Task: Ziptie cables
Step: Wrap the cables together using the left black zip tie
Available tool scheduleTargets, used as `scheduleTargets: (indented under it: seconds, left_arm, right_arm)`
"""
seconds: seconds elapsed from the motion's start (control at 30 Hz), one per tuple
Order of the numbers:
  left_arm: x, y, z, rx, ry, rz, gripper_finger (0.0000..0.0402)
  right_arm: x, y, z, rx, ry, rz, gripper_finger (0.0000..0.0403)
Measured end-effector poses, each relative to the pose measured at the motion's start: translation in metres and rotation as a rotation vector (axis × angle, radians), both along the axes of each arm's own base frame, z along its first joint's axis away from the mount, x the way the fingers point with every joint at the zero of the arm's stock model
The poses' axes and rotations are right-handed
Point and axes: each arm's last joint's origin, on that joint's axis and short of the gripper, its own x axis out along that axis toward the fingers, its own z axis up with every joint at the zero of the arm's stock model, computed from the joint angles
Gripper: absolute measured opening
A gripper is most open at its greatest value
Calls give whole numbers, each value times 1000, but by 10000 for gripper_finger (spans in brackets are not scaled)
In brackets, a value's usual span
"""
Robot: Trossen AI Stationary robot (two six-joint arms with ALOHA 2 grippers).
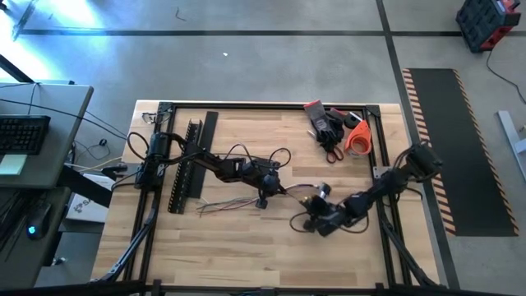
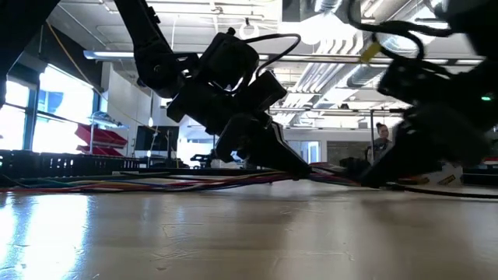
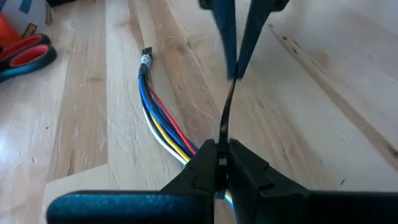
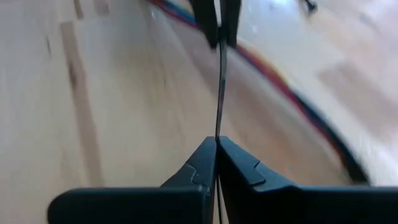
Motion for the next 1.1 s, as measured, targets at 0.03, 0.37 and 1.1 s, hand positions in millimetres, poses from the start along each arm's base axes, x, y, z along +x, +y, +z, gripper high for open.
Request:
scheduleTargets:
  seconds: [0.03,0.37,1.1]
  left_arm:
    - [0,0,0,0,1,1,5]
    - [-1,0,-2,4,19,7,5]
    - [-2,-9,-4,65,50,40,6]
  right_arm:
    - [-5,3,-1,15,3,-15,1]
    - [-29,25,7,57,150,-116,0]
    - [18,-17,23,-63,-166,135,191]
